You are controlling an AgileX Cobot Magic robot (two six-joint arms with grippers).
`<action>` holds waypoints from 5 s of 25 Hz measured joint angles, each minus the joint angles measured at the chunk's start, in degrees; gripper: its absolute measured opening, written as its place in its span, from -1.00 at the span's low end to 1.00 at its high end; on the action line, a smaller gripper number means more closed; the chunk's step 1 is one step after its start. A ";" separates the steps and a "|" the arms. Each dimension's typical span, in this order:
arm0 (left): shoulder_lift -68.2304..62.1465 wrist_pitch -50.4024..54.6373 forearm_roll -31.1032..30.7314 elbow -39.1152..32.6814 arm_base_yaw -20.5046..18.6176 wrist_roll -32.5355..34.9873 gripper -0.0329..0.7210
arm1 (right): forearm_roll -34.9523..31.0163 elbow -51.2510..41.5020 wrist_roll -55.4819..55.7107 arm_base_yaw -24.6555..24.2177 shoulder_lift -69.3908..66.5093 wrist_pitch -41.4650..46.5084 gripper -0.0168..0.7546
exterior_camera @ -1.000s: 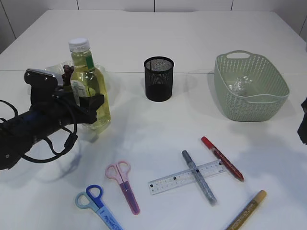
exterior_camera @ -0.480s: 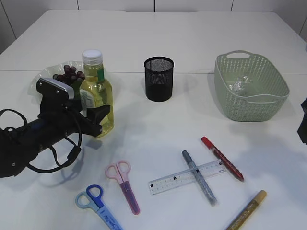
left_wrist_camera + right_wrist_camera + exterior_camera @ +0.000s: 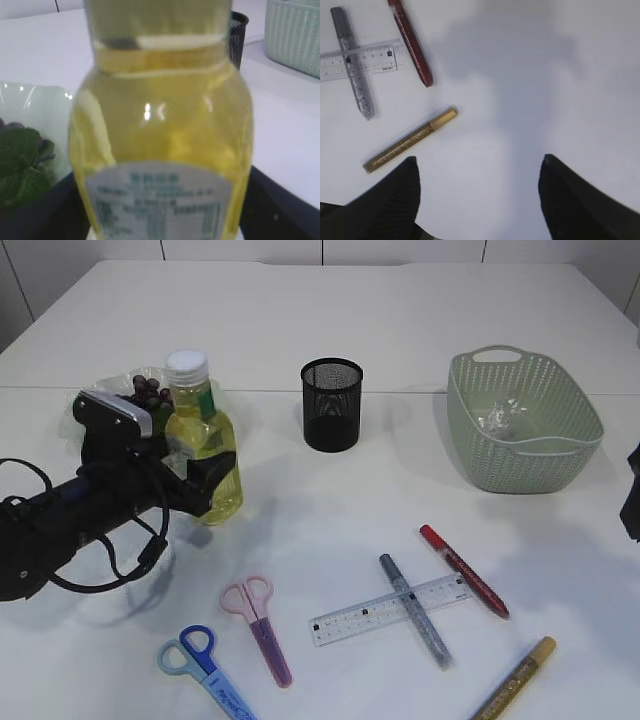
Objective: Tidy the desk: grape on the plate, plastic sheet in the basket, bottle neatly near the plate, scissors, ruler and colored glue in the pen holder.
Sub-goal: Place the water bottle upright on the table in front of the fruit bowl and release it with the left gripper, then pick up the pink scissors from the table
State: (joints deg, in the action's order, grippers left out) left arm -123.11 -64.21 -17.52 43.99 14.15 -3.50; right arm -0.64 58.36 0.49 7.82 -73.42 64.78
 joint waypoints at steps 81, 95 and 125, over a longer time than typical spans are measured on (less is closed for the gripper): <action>51.96 112.88 22.62 -0.32 -7.67 -6.83 0.55 | -7.11 19.17 9.73 28.37 -20.50 -0.66 0.37; 51.96 112.88 22.15 -0.32 -9.84 -6.83 0.55 | -5.15 37.42 15.51 38.26 -43.22 1.44 0.08; 51.96 112.88 22.15 -0.32 -9.88 -6.83 0.55 | -1.45 43.95 20.39 39.37 -58.45 0.29 0.05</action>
State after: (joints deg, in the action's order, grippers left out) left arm -71.16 48.67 4.63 43.67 4.26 -10.32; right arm -2.09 102.31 20.89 47.18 -131.88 65.07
